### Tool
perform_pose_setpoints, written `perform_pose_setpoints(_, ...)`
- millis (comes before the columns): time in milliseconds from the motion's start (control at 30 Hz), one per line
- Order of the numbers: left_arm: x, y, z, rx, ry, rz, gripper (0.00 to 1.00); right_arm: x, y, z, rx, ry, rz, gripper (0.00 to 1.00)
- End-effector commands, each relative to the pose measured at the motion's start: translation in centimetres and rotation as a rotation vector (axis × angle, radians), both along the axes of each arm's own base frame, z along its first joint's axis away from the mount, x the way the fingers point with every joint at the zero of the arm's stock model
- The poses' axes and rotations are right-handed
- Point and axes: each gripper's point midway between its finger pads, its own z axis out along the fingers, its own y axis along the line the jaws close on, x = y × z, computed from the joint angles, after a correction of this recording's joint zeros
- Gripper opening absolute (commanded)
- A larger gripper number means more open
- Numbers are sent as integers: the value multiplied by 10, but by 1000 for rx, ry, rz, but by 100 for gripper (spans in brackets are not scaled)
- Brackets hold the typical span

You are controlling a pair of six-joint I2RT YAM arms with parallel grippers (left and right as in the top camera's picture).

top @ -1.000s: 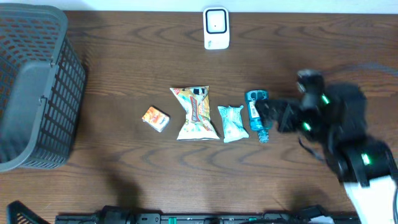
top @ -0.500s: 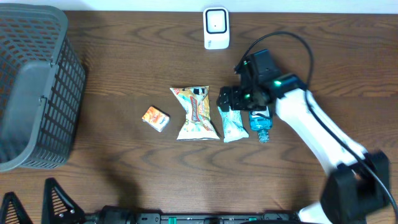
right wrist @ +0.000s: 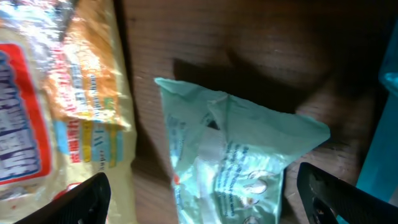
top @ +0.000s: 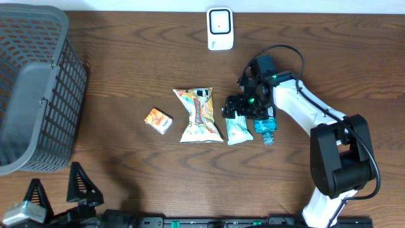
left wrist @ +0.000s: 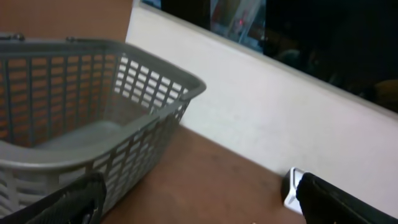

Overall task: Scan the item barcode
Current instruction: 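Move the right gripper over the pale green pouch and grasp it, then carry the green pouch with the right gripper to the white scanner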

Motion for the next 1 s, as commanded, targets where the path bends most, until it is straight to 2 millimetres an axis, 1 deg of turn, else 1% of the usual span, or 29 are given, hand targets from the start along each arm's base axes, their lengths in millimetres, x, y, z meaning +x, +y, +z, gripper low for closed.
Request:
perform_pose_setpoints(0,4,0,-8,1,38,4,98,-2,-8,-19,-56,19,19,92)
perform_pose_setpoints(133,3,0,-18,7,81,4,98,-3,-22,-40,-147,39,12,90)
perform_pose_setpoints(200,3,0,-25,11,110,5,98,-4,-28,-50,-185,52,12,83)
perform_pose_setpoints(267,2,0,-33,16,142,5,98,-5,-30,-59,-197,56,36,74)
perform_pose_setpoints(333,1,1,-39,21,171,5,98,-5,-30,-63,-199,61,41,64)
perform_pose_setpoints(467,0,1,-46,25,199,5,98,-6,-29,-63,-191,63,42,41)
perform_pose_setpoints(567,0,1,-46,25,199,5,98,-7,-18,-58,-124,77,52,23)
perform_pose_setpoints(633,0,1,-46,25,199,5,98,-9,-7,-50,-49,89,68,11)
perform_pose_setpoints(700,0,1,-46,25,198,5,98,-8,0,-35,17,107,63,1)
perform_pose_setpoints(800,0,-1,-46,23,198,-3,98,-2,2,-8,70,136,19,2)
perform_pose_setpoints(867,0,-3,-49,24,212,-18,98,3,-3,14,69,154,-37,2)
perform_pose_setpoints(967,2,-3,-52,17,216,-17,98,8,-6,50,64,121,-74,2)
